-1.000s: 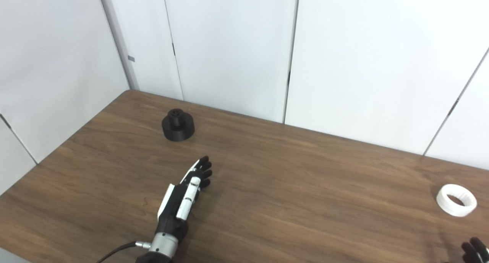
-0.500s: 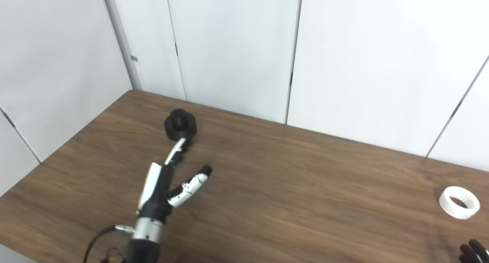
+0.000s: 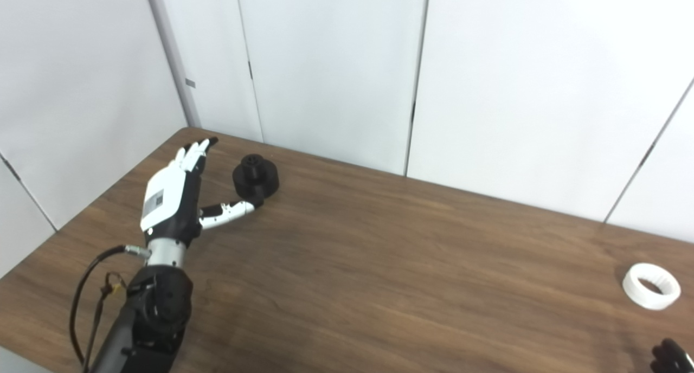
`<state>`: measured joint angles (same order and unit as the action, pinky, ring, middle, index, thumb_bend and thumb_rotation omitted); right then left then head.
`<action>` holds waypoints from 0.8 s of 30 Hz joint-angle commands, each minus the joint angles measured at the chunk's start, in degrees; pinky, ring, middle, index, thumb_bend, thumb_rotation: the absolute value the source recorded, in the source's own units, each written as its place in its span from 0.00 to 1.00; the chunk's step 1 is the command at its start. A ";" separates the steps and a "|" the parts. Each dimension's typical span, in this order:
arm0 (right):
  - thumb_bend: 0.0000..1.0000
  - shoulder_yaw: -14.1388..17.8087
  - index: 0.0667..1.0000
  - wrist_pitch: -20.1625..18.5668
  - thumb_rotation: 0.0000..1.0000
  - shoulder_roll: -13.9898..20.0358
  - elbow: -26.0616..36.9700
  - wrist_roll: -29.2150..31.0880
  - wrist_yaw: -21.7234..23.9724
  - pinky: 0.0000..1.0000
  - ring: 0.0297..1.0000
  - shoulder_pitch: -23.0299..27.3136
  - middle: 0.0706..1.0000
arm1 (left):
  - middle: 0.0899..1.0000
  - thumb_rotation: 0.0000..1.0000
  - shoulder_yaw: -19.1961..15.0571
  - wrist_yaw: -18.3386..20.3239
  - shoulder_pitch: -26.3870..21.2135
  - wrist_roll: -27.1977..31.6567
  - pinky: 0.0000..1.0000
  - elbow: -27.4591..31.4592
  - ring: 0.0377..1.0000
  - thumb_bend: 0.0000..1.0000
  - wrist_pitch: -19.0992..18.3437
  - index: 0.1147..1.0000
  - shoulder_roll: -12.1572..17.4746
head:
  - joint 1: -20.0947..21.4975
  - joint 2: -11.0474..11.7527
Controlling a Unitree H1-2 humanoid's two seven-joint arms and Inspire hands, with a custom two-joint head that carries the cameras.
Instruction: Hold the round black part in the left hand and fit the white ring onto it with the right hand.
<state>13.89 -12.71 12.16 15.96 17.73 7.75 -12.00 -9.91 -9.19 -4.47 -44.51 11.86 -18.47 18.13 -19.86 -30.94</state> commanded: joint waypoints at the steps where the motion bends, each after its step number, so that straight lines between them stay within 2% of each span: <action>1: 0.71 -0.50 0.91 0.12 1.00 -0.21 1.53 -0.39 -0.40 1.00 0.98 -0.02 0.94 | 0.97 0.51 -0.44 -1.66 -3.49 -1.98 1.00 -1.58 1.00 1.00 -0.48 0.91 3.17 | 0.09 -0.18; 9: 0.72 -1.32 0.93 -2.33 1.00 -0.69 3.75 -1.32 -2.02 1.00 1.00 -0.49 0.95 | 0.95 0.51 2.54 0.90 -9.23 -2.25 1.00 -11.81 0.99 1.00 -3.51 0.86 8.14 | 0.18 -0.53; 14: 0.73 -1.20 0.94 -1.63 1.00 -0.91 3.71 -0.85 -1.77 1.00 1.00 -0.75 0.95 | 0.94 0.57 5.53 1.80 -12.65 -2.69 1.00 -19.18 0.97 1.00 -5.82 0.84 10.90 | 0.37 -0.64; 17: 0.74 -1.33 0.94 -1.37 1.00 -0.81 3.70 -1.00 -1.58 1.00 1.00 -0.88 0.95 | 0.95 0.61 7.28 3.83 -14.63 -3.78 1.00 -22.72 0.98 1.00 -8.09 0.85 11.97 | 0.77 -0.62; 24: 0.78 -1.38 0.94 -2.38 1.00 -0.87 4.49 -1.74 -2.24 1.00 1.00 -1.01 0.94 | 0.97 0.61 11.09 7.65 -18.47 -2.02 1.00 -29.52 1.00 1.00 -7.63 0.87 14.65 | 0.90 -0.83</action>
<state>12.75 -15.04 10.91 19.23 16.34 5.69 -13.00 0.83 -1.62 -19.10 -46.69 -17.74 -26.55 30.04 -18.90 -31.73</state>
